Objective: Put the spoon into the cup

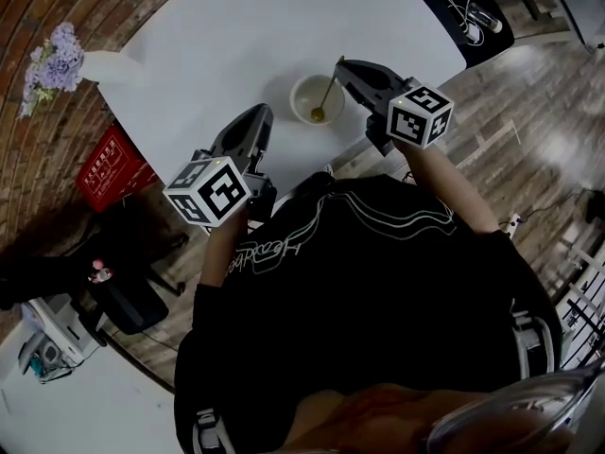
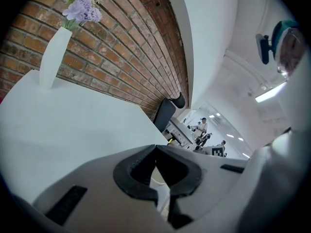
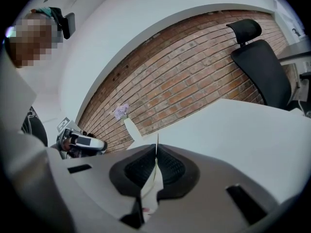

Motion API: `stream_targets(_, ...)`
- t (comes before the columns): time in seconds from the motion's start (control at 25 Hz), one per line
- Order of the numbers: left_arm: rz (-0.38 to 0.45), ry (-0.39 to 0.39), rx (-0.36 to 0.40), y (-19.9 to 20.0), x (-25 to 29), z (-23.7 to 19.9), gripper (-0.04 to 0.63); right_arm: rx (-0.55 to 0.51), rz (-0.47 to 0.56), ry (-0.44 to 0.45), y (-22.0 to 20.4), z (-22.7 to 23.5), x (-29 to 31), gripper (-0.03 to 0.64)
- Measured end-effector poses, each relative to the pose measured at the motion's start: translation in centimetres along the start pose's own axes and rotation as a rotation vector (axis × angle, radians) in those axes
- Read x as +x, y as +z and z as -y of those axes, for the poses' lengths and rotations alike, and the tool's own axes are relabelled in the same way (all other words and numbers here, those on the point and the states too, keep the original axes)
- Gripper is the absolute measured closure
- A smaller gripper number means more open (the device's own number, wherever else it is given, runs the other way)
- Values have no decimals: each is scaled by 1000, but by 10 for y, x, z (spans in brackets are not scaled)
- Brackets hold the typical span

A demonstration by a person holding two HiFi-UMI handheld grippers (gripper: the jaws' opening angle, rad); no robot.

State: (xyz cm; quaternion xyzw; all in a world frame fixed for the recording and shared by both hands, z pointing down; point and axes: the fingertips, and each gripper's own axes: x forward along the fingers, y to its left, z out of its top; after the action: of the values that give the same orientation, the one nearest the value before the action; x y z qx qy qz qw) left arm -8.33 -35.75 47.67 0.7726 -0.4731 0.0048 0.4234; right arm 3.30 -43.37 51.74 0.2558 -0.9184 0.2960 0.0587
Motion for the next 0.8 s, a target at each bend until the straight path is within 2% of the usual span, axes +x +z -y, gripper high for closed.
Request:
stream_targets(0.52, -14, 5, 25, -2, -2, 4, 592, 13, -7, -14, -3, 2, -5, 602)
stream_targets(0.6, -15, 0, 32, -2, -3, 6, 592, 21, 5, -19, 1, 2, -9, 574)
stream_targets(0.8, -9, -20, 45, -1, -13, 13, 591, 7, 74, -15, 25, -17, -22, 580)
